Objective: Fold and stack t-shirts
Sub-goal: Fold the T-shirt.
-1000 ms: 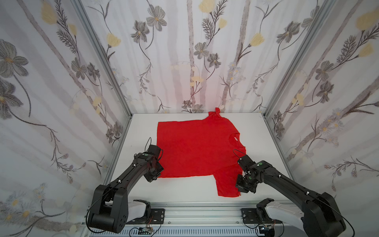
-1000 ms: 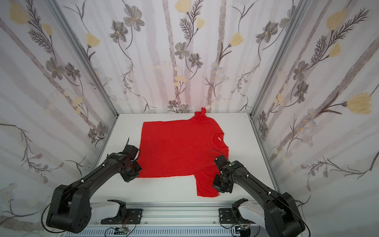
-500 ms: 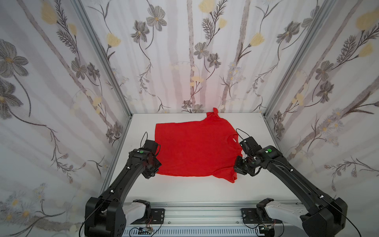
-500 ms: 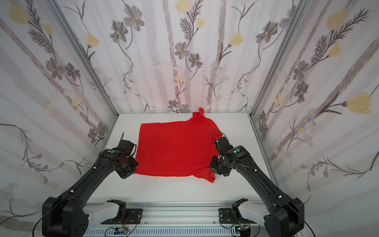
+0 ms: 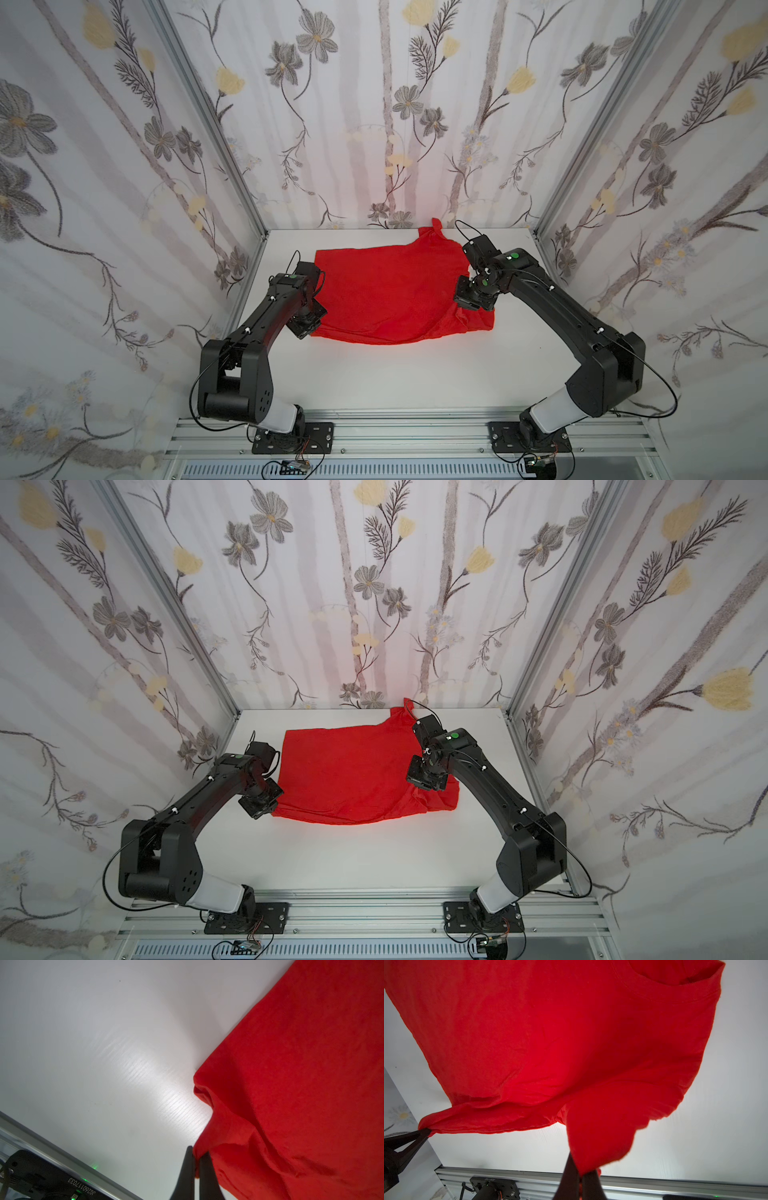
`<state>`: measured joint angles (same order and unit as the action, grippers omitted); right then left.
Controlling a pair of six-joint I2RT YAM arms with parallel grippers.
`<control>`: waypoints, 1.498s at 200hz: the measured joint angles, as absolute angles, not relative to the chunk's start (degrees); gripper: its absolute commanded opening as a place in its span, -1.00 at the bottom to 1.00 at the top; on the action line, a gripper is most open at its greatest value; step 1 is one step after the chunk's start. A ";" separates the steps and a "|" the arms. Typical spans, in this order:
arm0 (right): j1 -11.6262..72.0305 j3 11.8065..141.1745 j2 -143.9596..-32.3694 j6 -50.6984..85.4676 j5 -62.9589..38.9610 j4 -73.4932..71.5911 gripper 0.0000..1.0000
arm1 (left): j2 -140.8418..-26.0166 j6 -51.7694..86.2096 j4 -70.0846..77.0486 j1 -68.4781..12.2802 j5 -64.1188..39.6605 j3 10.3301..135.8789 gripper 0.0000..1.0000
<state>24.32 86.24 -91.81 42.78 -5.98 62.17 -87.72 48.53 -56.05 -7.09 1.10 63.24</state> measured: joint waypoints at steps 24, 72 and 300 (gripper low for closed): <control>23.44 91.11 -97.34 41.43 -5.91 62.22 -1.00 | -92.33 47.94 -56.07 -6.35 1.56 65.25 -1.00; 21.06 99.96 -105.65 38.98 -6.04 62.11 -1.00 | -100.55 46.44 -56.18 -5.52 1.96 70.57 -1.00; 16.19 116.81 -121.54 32.93 -7.53 63.88 -1.00 | -110.41 43.92 -57.54 -7.90 6.94 84.16 -1.00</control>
